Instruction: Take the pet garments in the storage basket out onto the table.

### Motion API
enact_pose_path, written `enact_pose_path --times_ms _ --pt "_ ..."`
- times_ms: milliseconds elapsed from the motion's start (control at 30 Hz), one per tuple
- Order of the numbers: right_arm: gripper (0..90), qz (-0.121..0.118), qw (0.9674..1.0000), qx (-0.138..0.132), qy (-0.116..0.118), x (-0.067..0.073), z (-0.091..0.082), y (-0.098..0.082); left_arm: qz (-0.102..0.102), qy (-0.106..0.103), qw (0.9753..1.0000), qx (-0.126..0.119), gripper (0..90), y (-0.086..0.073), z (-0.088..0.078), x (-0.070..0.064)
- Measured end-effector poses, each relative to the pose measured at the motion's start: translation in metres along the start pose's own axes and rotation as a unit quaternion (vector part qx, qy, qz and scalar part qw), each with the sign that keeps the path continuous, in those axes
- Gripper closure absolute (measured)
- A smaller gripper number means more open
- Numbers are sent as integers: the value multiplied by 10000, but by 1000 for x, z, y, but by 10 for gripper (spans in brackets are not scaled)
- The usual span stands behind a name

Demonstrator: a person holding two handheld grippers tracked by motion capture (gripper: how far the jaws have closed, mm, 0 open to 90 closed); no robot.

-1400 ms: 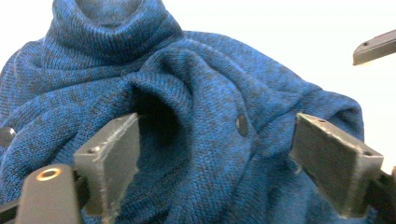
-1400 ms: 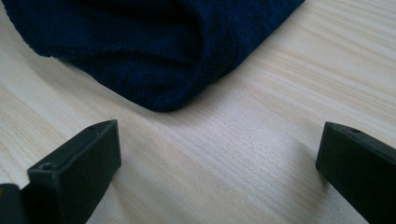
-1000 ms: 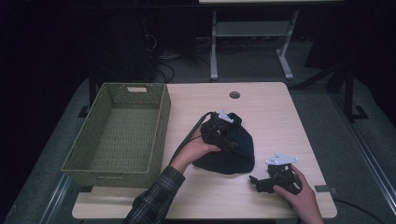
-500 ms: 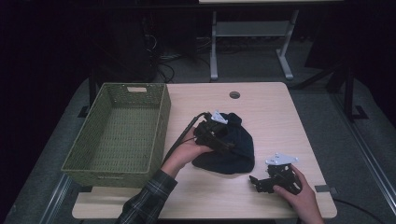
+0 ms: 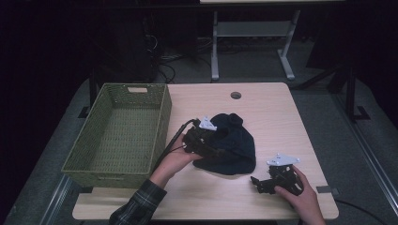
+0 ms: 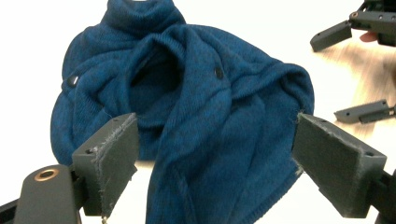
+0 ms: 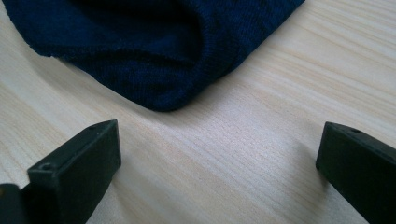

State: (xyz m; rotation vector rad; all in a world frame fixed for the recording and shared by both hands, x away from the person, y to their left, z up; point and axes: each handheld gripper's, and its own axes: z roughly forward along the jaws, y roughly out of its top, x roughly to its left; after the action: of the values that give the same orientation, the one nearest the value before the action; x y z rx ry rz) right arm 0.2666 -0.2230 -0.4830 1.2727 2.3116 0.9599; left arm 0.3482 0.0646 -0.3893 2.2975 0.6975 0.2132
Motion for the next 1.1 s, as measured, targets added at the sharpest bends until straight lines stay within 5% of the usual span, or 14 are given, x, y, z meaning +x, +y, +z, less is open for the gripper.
enact_pose_path --times_ms 400,1100 --pt "0 0 10000 -2 0 0 0 0 -113 135 9997 -152 147 -32 -12 -6" --pt "0 2 10000 4 0 0 0 0 -239 215 9995 -16 144 -82 -3 -29"
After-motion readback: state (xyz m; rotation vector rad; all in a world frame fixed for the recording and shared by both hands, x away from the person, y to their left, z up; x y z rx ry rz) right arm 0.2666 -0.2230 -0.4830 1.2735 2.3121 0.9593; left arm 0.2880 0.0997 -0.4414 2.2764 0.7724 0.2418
